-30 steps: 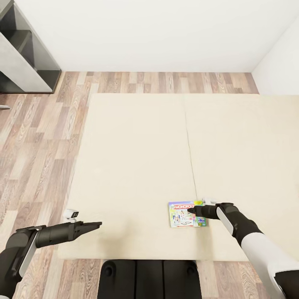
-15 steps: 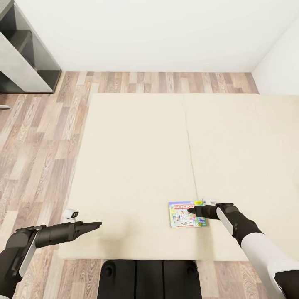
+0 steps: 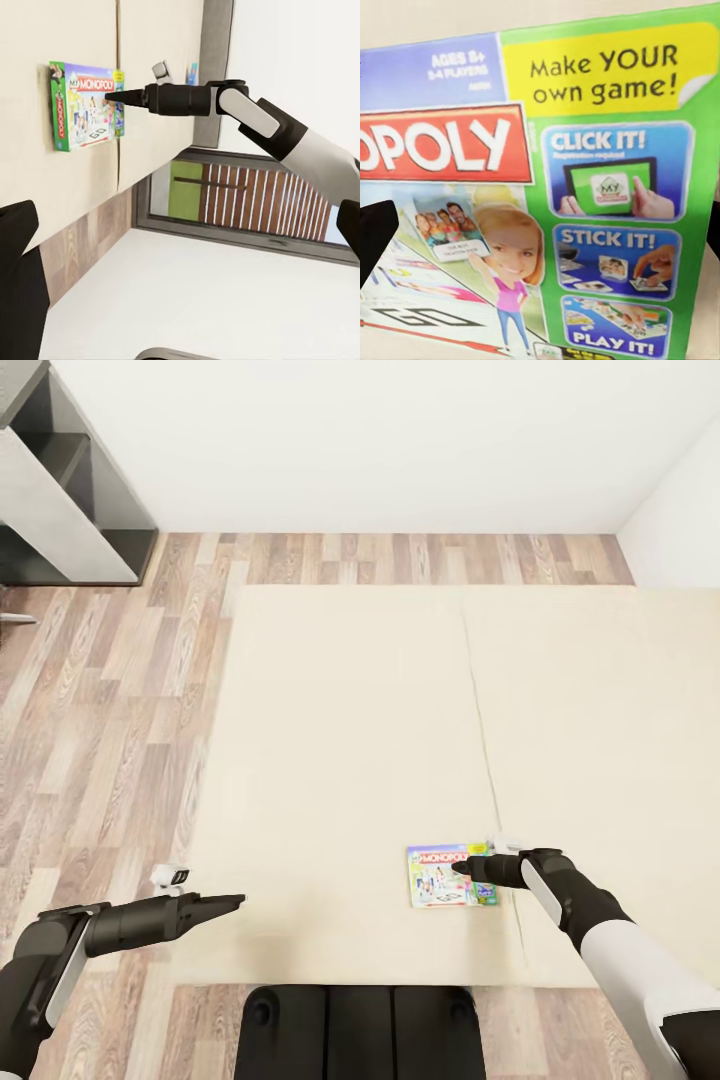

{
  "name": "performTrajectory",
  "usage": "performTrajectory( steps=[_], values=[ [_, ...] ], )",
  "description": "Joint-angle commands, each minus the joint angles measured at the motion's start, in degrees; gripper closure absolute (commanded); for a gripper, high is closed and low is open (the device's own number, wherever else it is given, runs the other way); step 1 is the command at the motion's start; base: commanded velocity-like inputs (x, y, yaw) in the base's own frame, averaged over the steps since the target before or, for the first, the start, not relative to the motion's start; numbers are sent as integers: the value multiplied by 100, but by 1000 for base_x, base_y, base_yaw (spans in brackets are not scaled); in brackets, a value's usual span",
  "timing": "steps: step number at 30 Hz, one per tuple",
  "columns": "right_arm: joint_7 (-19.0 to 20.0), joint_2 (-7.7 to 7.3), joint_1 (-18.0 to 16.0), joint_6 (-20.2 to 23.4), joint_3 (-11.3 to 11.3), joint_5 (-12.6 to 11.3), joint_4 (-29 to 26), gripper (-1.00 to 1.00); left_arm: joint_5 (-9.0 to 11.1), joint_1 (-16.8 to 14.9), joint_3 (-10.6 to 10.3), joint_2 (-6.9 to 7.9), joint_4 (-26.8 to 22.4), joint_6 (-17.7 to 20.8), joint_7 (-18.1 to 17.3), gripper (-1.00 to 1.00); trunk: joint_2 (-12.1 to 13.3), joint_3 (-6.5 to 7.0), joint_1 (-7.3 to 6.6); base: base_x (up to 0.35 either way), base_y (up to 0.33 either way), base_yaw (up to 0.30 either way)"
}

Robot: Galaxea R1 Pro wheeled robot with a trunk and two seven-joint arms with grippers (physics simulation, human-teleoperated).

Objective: Put all the toys in the child's room - the three board games (two on the bed and one on the table), the two jigsaw puzzles on the table, and the tennis ball on the table - inside the toy box on the table in the child's room.

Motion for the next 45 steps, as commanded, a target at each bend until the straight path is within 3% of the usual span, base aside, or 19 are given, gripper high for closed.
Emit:
performTrajectory(
  steps=[1, 45],
  values=[
    [-2, -7, -2, 25, 28, -29, -9, -100, -1, -2, -2, 2, 1, 61, -22, -100, -9, -6, 3, 0, 210, 0],
    [-2, -7, -2, 25, 34, -26, -7, -100, -1, -2, -2, 6, 2, 61, -22, -100, -9, -6, 3, 0, 172, 0]
  ],
)
